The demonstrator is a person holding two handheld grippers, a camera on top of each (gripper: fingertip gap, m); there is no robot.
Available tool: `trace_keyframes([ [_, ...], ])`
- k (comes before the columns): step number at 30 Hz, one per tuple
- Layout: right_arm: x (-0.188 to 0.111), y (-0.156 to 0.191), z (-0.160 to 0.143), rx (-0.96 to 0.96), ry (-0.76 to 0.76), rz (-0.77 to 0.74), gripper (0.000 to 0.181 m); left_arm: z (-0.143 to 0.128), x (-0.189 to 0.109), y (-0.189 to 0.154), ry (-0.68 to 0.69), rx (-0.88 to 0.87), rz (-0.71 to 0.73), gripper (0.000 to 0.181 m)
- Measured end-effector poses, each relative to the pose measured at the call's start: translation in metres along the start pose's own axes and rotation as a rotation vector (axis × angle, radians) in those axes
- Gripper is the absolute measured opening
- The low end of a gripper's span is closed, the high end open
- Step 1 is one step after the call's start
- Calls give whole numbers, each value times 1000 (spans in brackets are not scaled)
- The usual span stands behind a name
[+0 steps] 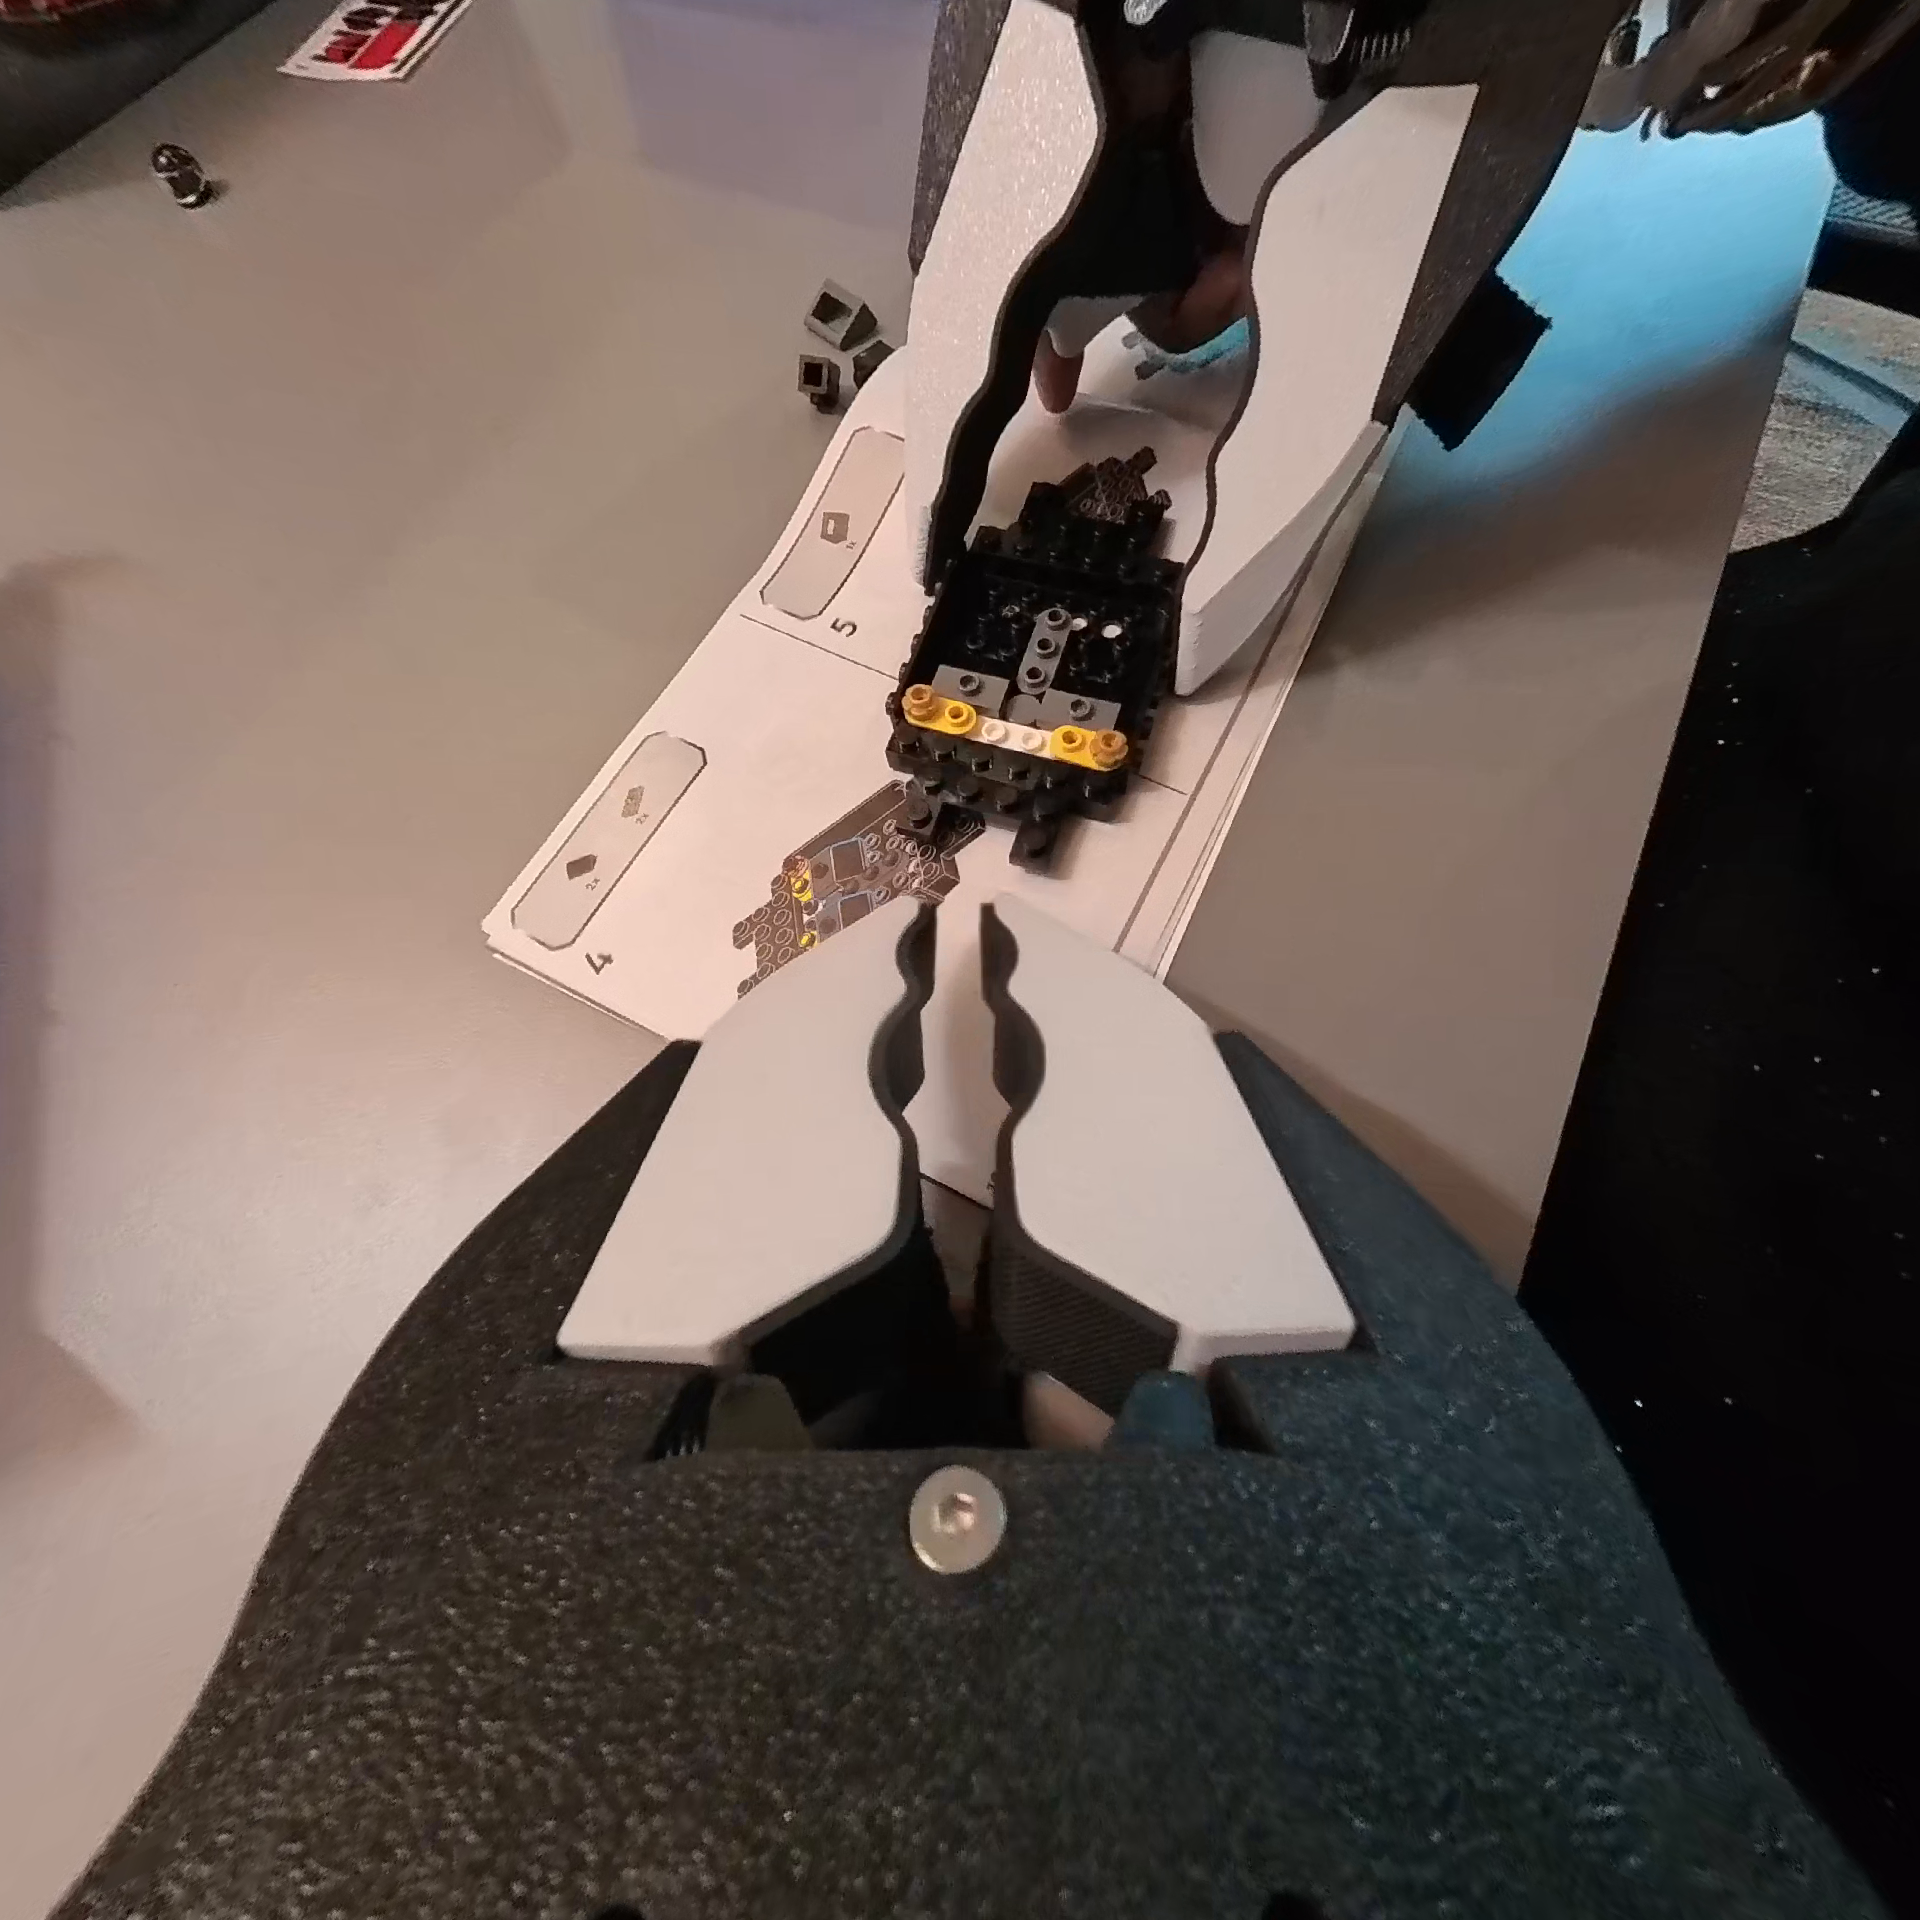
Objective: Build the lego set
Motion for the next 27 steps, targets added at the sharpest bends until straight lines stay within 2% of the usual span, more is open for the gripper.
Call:
trace_keyframes([
  [11, 0, 0, -1, 26, 17, -9, 61, -3, 3, -1, 32, 3, -4, 34],
  [18, 0, 0, 0, 25, 46, -9, 61, -3, 3, 0, 33, 6, 11, 38],
  [27, -1, 0, -2, 77, 9, -51, 61, -6, 6, 1, 67, 15, 23, 40],
])
Point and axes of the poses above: each gripper's, where its closed fingertips meet, x out along the fingers, z out of its top, y = z × x across the jaws, the point moved 2 cm from there along -x, back along the fingers, and after that the axes turned 1 degree about x, right-handed, at the moved point
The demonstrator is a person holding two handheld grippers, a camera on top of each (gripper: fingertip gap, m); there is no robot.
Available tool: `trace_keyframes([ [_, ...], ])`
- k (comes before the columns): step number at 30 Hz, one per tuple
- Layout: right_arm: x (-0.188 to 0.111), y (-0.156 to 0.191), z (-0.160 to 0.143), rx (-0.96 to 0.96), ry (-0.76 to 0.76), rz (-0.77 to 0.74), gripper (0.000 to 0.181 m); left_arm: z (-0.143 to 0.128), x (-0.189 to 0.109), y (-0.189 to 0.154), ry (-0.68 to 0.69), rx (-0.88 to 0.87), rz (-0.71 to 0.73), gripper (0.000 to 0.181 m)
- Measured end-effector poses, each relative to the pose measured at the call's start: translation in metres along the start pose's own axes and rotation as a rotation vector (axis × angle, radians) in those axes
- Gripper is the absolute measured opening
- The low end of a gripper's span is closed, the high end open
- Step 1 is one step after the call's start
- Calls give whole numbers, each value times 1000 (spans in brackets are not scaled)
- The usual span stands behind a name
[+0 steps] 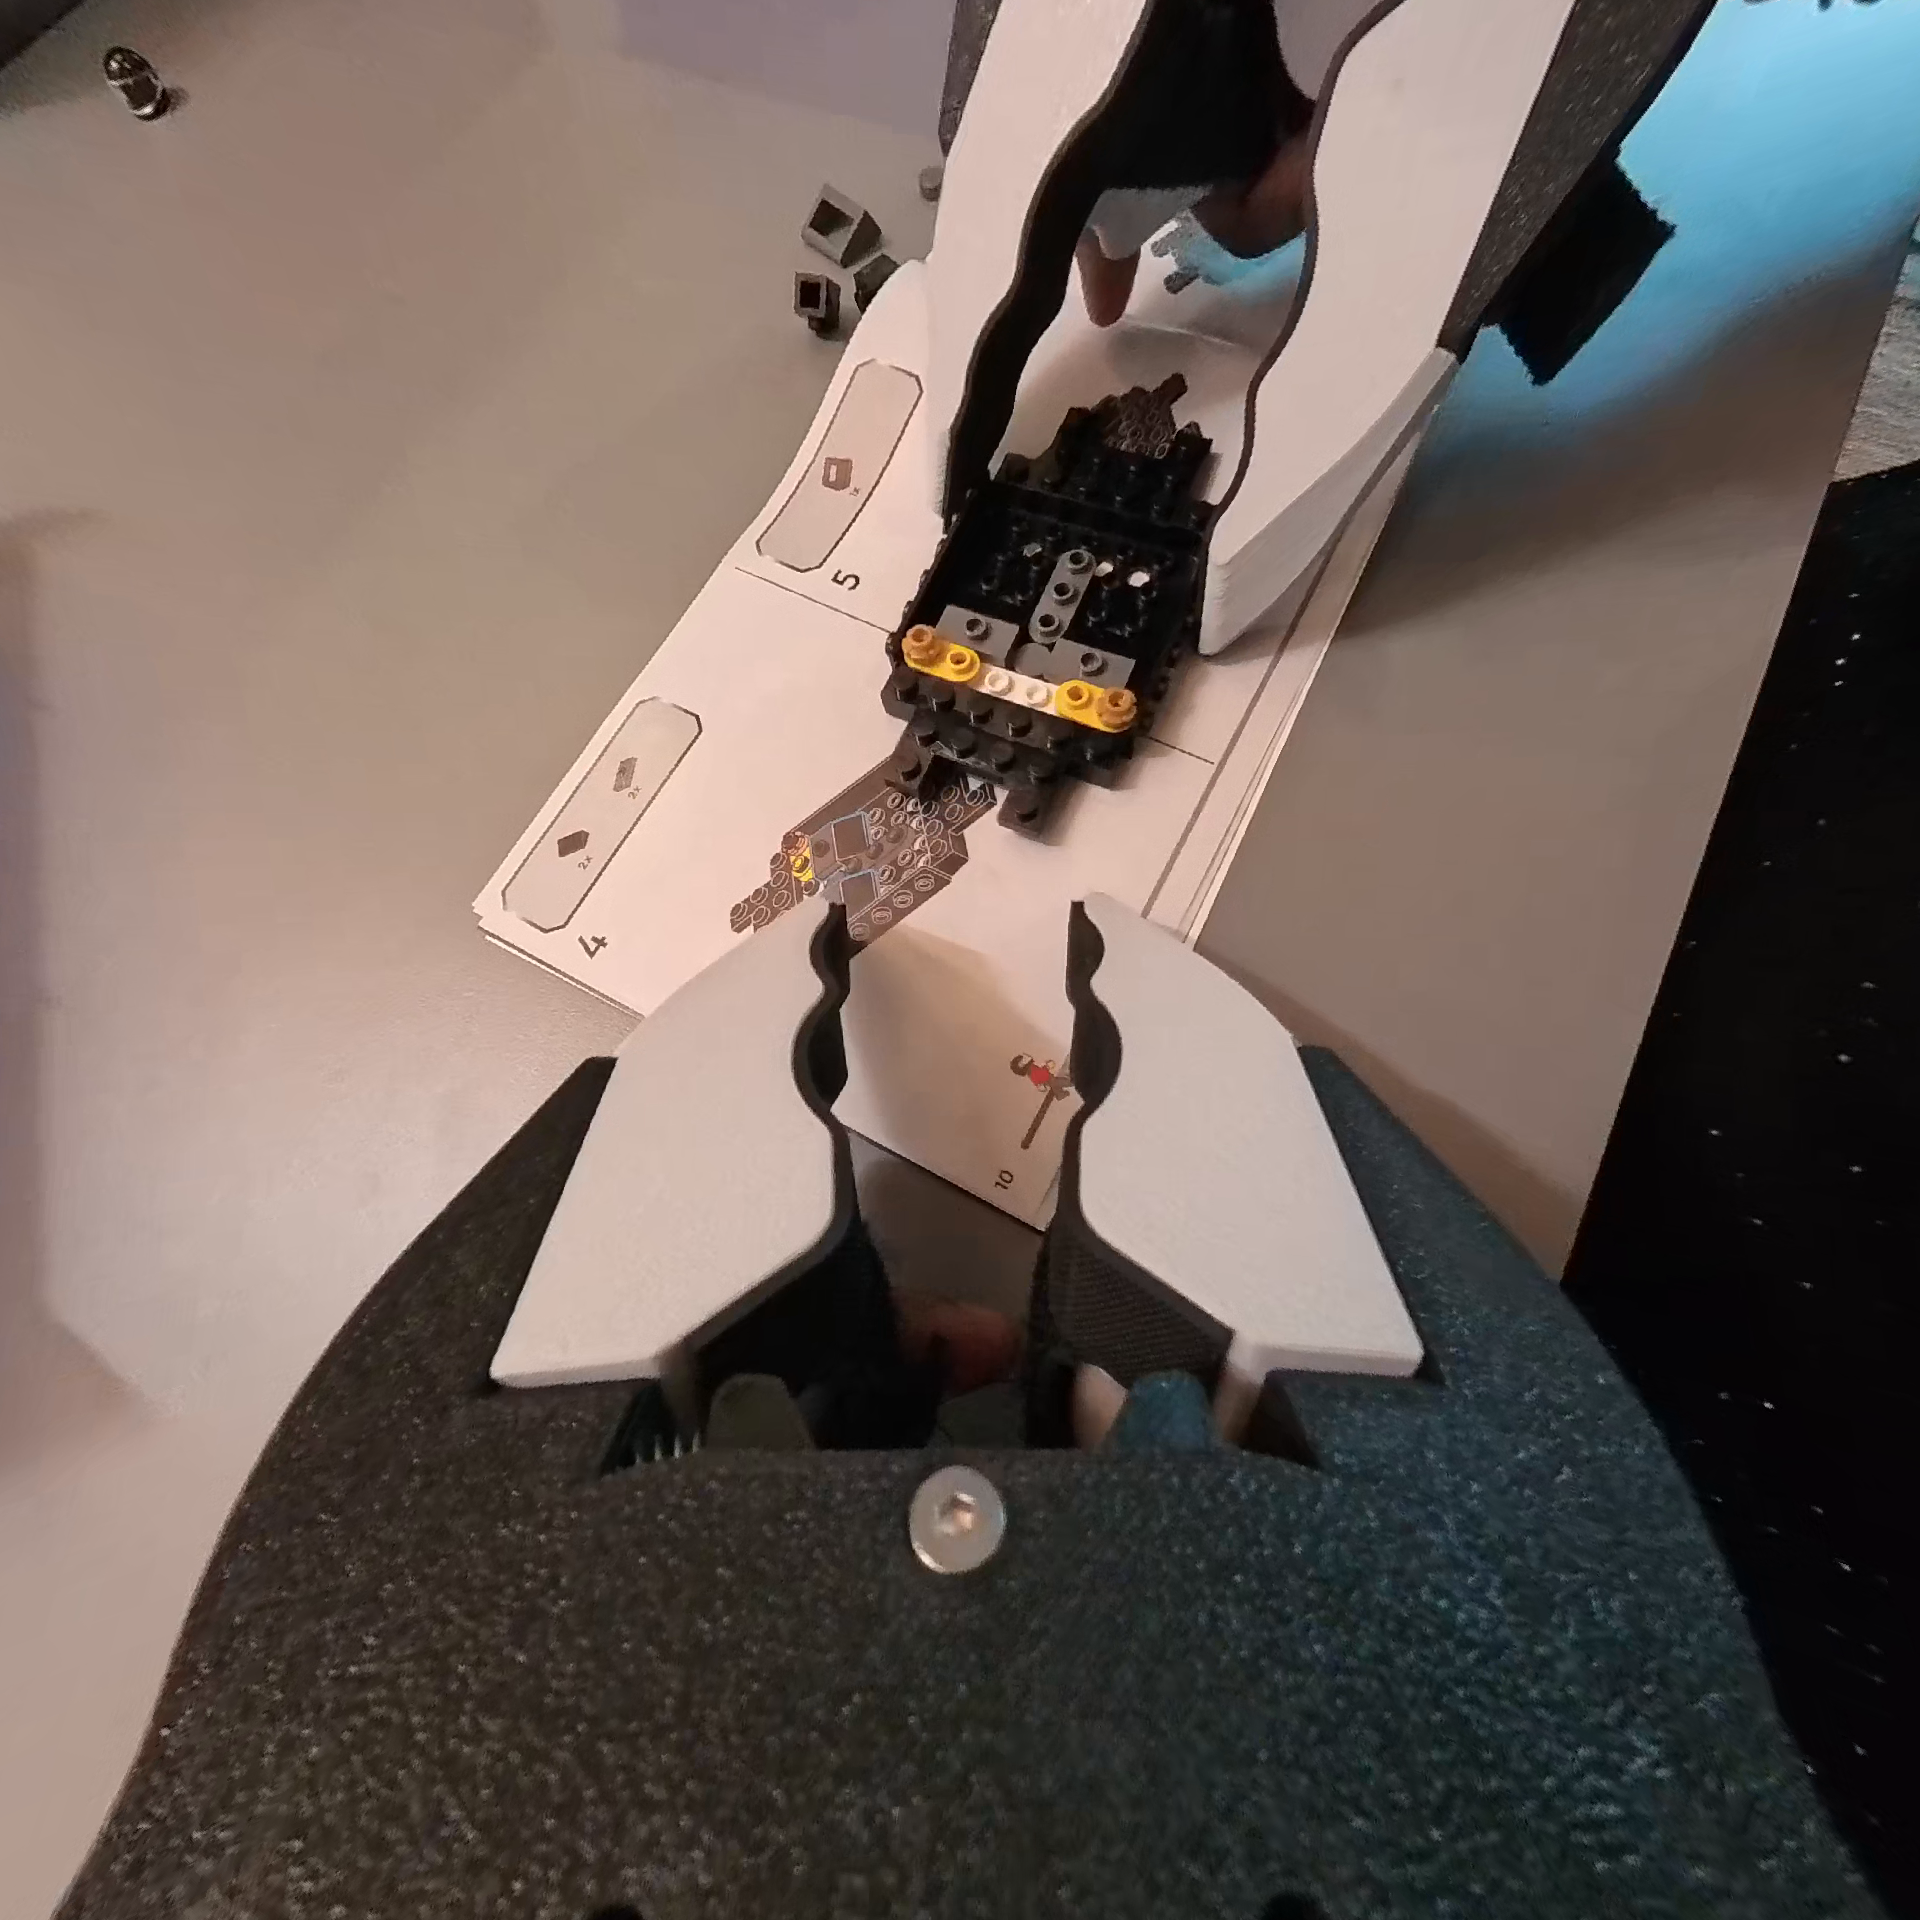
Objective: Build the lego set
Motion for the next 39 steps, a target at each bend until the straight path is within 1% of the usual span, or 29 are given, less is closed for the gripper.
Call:
trace_keyframes([
  [14, 1, 0, 2, 95, -2, -83, 61, -1, 1, 2, 12, -4, 19, 44],
  [19, -7, -1, -1, 47, -5, -72, 61, -1, 1, 2, 10, 2, 23, 44],
  [22, -13, -2, 1, 47, -35, -42, 66, -1, 1, 2, 11, 0, 21, 44],
  [26, -18, -2, 4, 32, -72, -14, 66, -1, 1, 2, 10, 0, 18, 44],
  [30, -12, -2, -1, -16, -67, 9, 66, 0, 0, 1, 0, 6, 11, 46],
  [32, -8, -3, -5, -17, -57, 14, 59, 1, 0, 2, -7, -3, 9, 48],
  [35, -8, -4, 0, -13, -87, -9, 59, 2, -2, 3, -24, -17, 9, 50],
  [39, -2, -4, 6, 44, -94, -24, 59, 4, -3, 5, -42, -36, 13, 50],
])
Point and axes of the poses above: each gripper's, where its closed fingertips meet, x out along the fingers, z out of its top, y = z × x across the jaws, the point moved 2 cm from there along -x, back along the fingers, and after that the axes turned 1 degree about x, right-handed, at the moved point
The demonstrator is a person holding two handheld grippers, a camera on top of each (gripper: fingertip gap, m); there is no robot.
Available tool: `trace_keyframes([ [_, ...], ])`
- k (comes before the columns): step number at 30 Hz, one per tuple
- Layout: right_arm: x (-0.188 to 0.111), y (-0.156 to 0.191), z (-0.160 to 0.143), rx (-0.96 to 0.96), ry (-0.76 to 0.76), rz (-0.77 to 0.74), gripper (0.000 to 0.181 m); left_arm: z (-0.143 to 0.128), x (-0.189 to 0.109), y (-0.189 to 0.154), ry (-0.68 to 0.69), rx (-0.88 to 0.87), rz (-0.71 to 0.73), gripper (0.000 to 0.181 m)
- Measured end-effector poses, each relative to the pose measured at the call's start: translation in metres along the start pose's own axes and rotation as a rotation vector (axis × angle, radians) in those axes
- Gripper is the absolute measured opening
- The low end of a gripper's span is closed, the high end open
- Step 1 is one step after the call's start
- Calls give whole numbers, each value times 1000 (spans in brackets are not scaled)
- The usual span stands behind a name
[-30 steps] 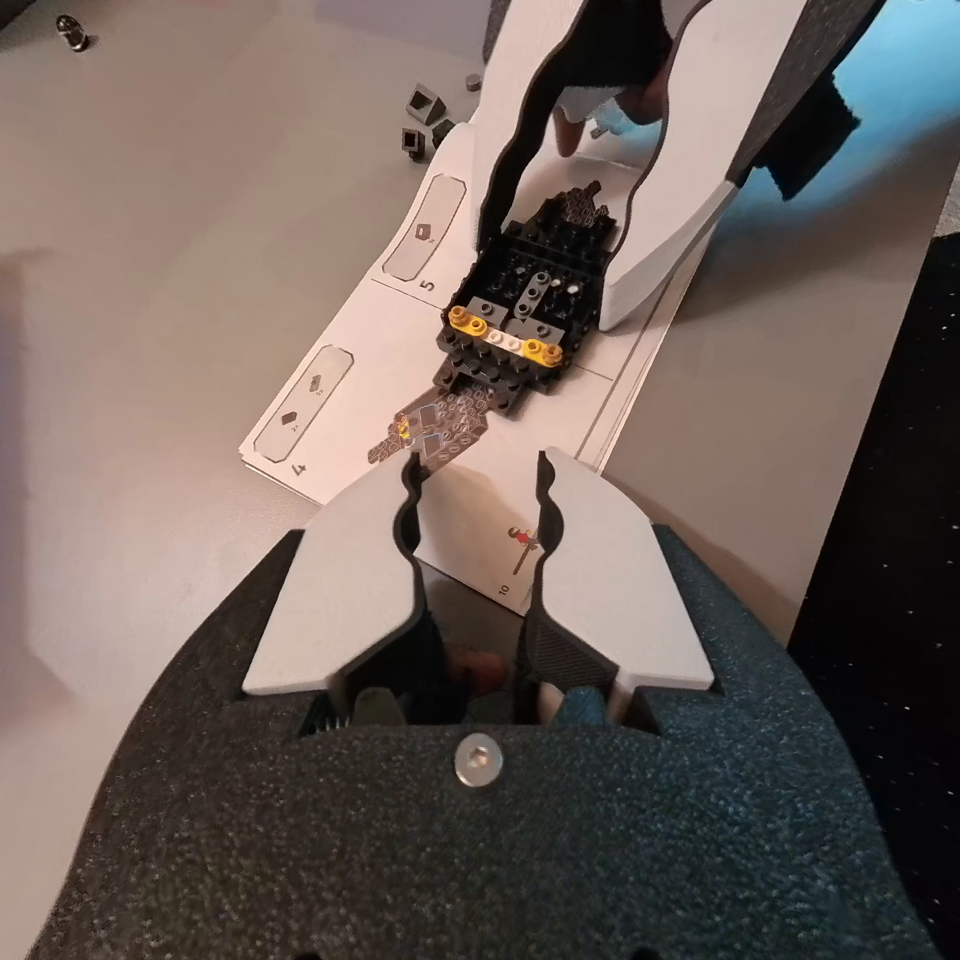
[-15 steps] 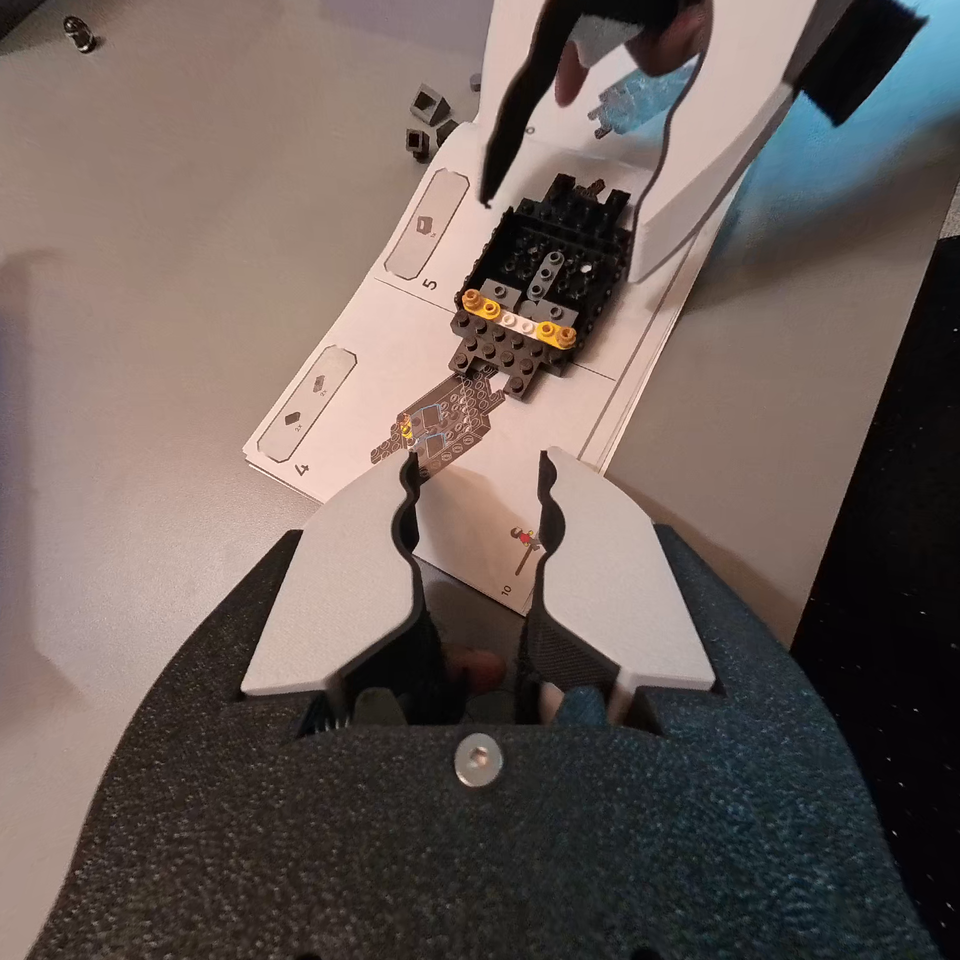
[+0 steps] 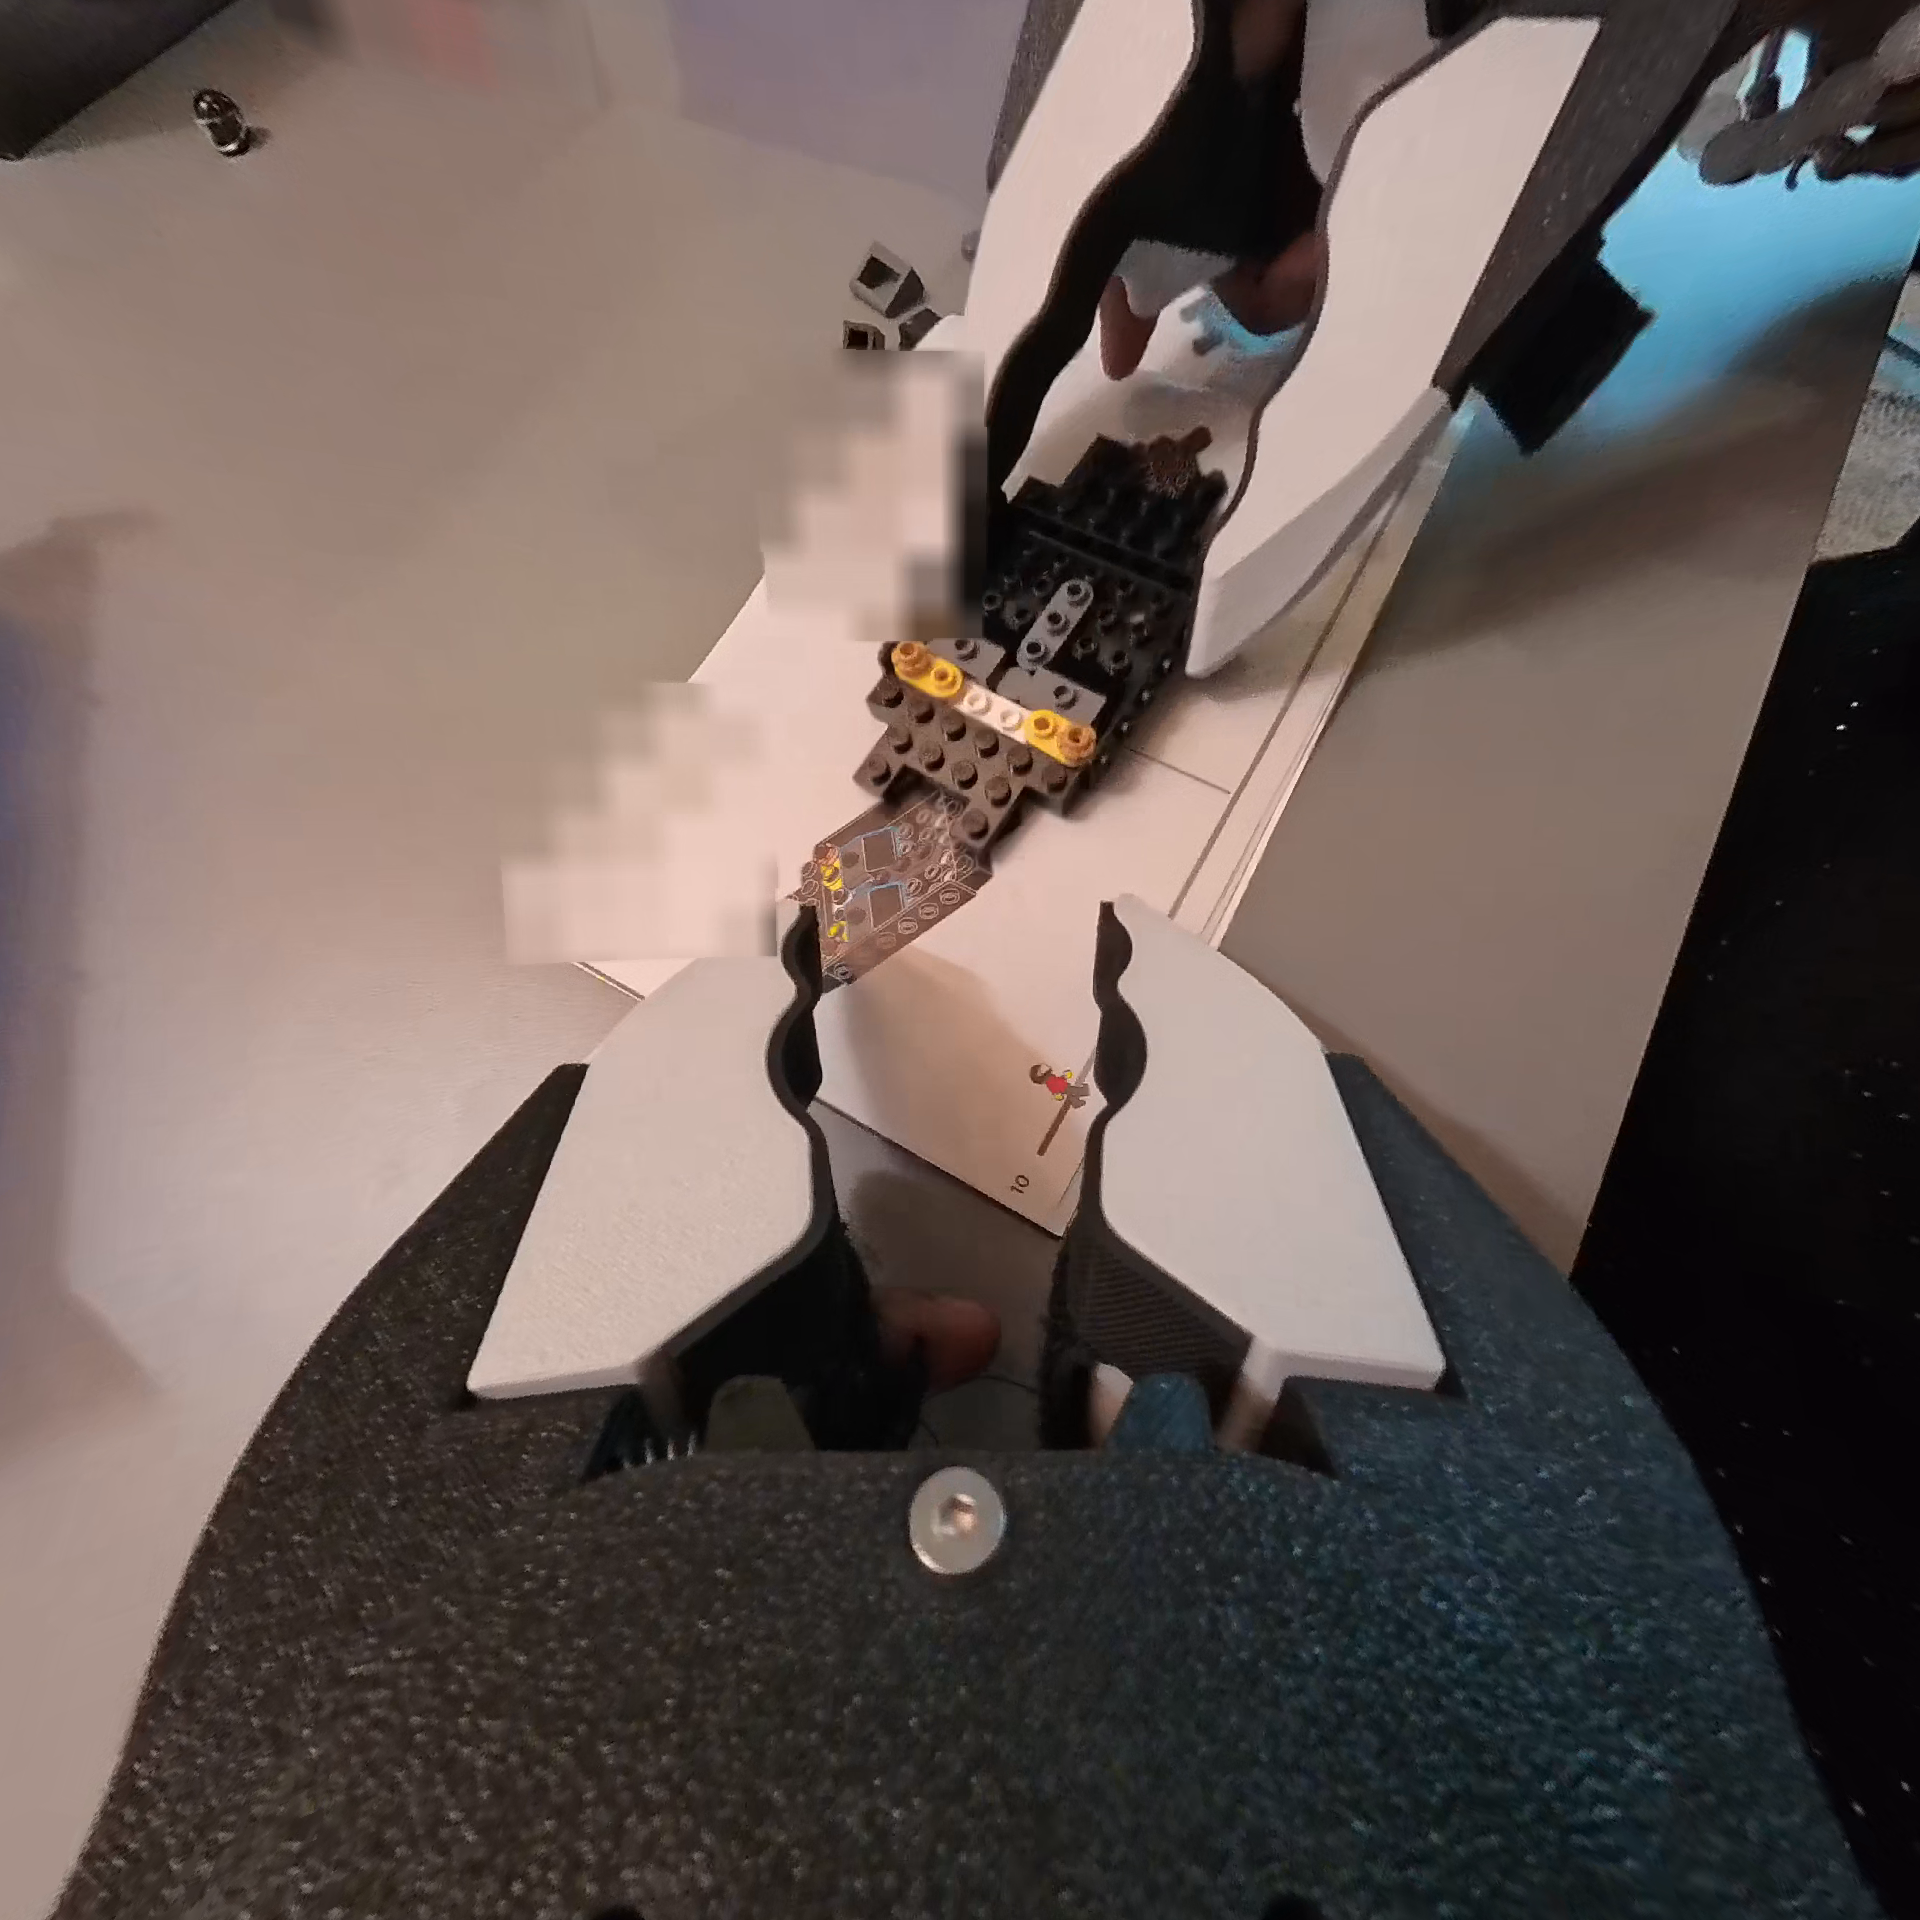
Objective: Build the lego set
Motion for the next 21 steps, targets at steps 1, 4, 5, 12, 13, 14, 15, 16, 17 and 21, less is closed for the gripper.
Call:
trace_keyframes([
  [1, 3, 1, 0, 0, 8, -7, 59, 0, 0, 0, -2, -4, -1, 51],
  [4, 9, 2, 3, 9, 7, -36, 59, 1, -1, 3, -13, -19, 10, 50],
  [5, 10, 2, 3, 18, 6, -39, 59, 2, -1, 4, -16, -24, 14, 50],
  [12, 11, 1, 3, 24, -14, -40, 59, 4, -4, 4, -45, -9, 22, 49],
  [13, 11, 1, 3, 20, -12, -44, 60, 4, -4, 4, -39, -12, 21, 49],
  [14, 11, 2, 3, 17, -10, -47, 60, 3, -3, 3, -35, -11, 18, 49],
  [15, 11, 2, 3, 18, -9, -48, 60, 3, -3, 3, -35, -6, 19, 49],
  [16, 12, 2, 3, 21, -8, -45, 60, 4, -4, 3, -43, 3, 25, 49],
  [17, 12, 1, 3, 27, -6, -40, 60, 5, -5, 2, -52, 17, 31, 49],
  [21, 12, 2, 3, 32, -9, -46, 60, 5, -6, 2, -59, 30, 45, 49],
])
Point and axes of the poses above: each gripper's, where its closed fingertips meet, x out along the fingers, z out of its top, y = z × x across the jaws, the point moved 2 cm from there along -x, back along the fingers, and after that the axes turned 1 degree about x, right-handed, at the moved point
